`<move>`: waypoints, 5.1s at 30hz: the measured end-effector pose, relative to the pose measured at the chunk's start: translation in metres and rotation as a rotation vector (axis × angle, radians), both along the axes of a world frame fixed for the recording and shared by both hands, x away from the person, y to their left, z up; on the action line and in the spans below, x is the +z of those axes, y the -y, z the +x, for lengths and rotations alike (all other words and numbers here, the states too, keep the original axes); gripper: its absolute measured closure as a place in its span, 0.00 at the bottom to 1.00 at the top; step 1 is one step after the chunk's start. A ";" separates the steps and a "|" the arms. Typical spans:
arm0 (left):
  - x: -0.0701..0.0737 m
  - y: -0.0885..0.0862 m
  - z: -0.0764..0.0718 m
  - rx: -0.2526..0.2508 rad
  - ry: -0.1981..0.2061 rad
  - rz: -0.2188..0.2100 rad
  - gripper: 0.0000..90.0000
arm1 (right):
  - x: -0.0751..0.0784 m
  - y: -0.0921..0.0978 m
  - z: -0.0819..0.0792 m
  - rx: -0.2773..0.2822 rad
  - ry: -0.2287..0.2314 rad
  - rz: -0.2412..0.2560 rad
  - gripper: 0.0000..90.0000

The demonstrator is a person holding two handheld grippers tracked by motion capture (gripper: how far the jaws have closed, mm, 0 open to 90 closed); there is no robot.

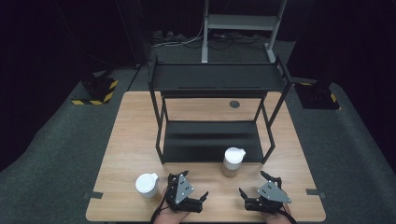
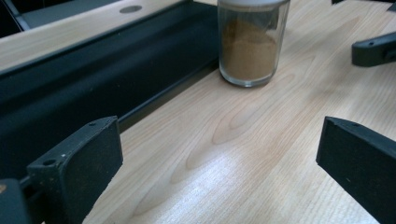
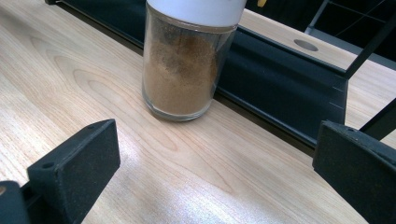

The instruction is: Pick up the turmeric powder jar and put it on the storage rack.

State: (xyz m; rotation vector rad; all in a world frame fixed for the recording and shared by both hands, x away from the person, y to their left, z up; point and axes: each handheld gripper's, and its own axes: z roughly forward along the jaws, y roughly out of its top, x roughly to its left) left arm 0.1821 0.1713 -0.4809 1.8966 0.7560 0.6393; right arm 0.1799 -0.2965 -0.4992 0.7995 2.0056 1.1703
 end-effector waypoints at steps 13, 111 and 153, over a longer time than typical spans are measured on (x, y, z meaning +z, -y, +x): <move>0.017 -0.009 -0.019 -0.036 0.053 -0.039 0.01 | 0.001 -0.001 0.000 0.002 -0.002 -0.011 0.00; 0.008 -0.119 -0.072 0.200 0.092 -0.137 0.00 | 0.003 -0.001 0.003 0.008 -0.017 -0.014 0.00; -0.014 -0.133 -0.064 0.169 0.055 -0.187 0.34 | 0.002 0.000 0.003 0.009 -0.016 -0.010 0.00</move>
